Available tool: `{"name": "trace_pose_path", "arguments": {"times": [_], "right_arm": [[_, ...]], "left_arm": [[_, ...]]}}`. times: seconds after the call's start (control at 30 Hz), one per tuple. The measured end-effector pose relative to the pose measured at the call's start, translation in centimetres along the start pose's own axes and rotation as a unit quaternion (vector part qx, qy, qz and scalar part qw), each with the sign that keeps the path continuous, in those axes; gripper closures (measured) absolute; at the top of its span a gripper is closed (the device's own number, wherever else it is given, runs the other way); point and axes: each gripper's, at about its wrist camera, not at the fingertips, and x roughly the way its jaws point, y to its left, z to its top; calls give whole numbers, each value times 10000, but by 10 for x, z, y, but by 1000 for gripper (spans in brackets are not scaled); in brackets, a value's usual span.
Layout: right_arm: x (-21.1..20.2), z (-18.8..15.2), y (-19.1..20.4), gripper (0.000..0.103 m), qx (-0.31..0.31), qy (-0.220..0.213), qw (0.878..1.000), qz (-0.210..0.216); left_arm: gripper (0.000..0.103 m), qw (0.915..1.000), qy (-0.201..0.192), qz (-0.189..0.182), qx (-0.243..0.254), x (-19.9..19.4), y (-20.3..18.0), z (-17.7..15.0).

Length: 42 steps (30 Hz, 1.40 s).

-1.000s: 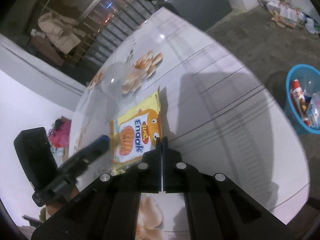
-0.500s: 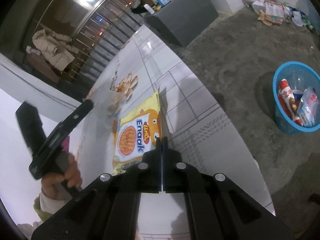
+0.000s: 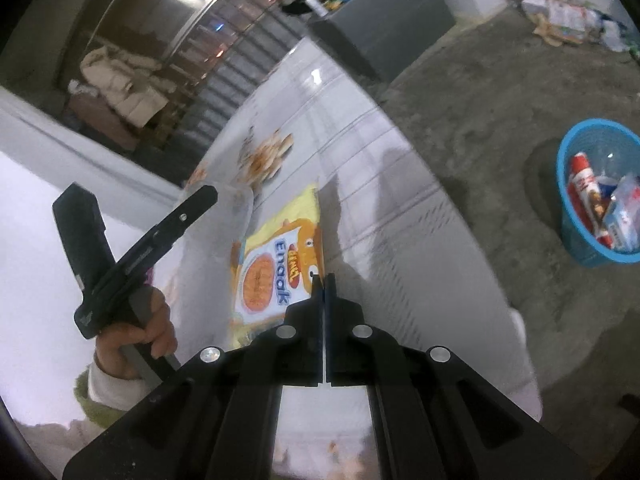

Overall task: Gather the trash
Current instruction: 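Grasp the Enaak bag with the right gripper while the left grasps the clear dome cup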

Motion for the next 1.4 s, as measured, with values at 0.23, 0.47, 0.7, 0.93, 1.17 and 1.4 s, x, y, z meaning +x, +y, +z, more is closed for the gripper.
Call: {"name": "trace_pose_path", "arguments": {"times": [0.23,0.47,0.7,0.93,1.17,1.4], "right_arm": [[-7,-27,2,103,-221,373,9991,4],[-10,-32,7,103,-265,305,9991,-107],[-11,-28,6,99,-111,148,9998,52],[-1,-31,3,89,-14,231,9997,1],[0,-31,7,90,-167,113,9997,-133],[0,-31,6,100,-222,59,9992,-341]], "left_arm": [[39,9988,-377,-305,-75,-61,-9,-31],[39,9964,-217,-821,48,-68,-34,-54],[39,9978,140,-609,207,-45,-44,-73],[39,9979,97,-579,269,-45,-43,-74],[39,9984,66,-483,284,-45,-44,-74],[39,9988,73,-379,305,-45,-46,-74]]}}
